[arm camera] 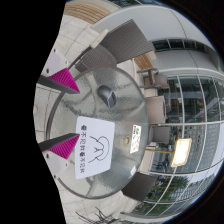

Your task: Arrange mouse

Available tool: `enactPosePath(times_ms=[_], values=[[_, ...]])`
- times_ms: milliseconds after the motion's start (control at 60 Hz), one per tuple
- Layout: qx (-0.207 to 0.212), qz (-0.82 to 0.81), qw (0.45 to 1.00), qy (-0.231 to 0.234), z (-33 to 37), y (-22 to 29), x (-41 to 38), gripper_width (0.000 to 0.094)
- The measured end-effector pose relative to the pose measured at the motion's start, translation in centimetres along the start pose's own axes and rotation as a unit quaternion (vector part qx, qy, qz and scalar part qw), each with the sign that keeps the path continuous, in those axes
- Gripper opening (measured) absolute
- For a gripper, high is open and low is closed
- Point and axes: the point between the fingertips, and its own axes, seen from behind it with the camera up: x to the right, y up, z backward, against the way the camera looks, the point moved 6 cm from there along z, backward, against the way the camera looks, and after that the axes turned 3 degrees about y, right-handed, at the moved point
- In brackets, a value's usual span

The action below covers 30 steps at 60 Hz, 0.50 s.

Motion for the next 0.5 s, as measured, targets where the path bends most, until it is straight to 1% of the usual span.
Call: enactPosePath(times_ms=[100, 183, 467, 500], values=[[-0.015, -0.003, 1.0, 0.01, -4.2, -0.1, -3.5, 0.08], [-0.022, -0.007, 1.0, 0.013, -7.8, 0.7, -5.8, 0.0808], [-0.037, -0.016, 0.999, -0.002, -19.4, 5.1, -7.8, 0.0792], [-0.036, -0.014, 0.999, -0.004, -20.3, 5.9, -7.8, 0.0801]])
